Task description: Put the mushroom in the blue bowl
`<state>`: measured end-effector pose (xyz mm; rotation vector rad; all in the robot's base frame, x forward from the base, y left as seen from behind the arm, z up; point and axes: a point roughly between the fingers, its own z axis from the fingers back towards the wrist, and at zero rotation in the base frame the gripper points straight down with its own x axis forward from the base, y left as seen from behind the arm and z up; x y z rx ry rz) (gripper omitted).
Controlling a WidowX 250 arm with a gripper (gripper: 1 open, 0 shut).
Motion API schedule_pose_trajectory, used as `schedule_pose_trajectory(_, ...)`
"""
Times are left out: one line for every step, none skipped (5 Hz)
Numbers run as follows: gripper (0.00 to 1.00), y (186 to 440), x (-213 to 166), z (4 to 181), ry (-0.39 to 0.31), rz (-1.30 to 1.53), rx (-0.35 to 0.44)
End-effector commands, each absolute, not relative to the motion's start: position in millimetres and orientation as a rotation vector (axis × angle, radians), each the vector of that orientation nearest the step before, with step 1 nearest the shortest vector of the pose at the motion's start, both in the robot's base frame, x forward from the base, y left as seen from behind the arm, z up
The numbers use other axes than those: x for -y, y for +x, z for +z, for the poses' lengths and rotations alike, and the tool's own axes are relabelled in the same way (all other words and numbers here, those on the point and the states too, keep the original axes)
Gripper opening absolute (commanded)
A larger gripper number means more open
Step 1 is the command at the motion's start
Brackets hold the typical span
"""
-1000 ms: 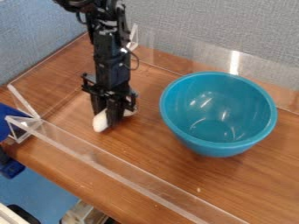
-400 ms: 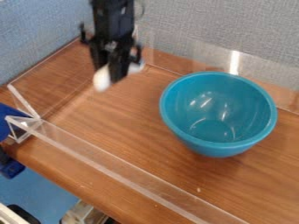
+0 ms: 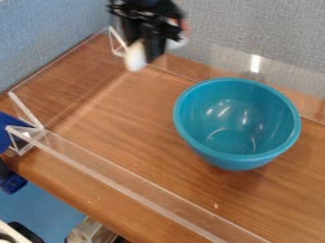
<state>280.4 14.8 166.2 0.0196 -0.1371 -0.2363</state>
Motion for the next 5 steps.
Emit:
schedule_pose_trajectory(0.00, 290.7, 20.1, 178.5, 0.017, -0.291, 0.195)
schedule_pose_trajectory(0.00, 298.8, 47.3, 166.9, 0.010, -0.332, 0.173)
schedule_pose_trajectory(0.00, 305.1, 61.5, 153.5, 0.011, -0.349, 0.152)
schedule_pose_trajectory(0.00, 305.2, 67.9, 142.8, 0.014, -0.363, 0.137)
schedule_pose_trajectory(0.00, 304.4, 70.6, 140.8, 0.015, -0.371, 0.143)
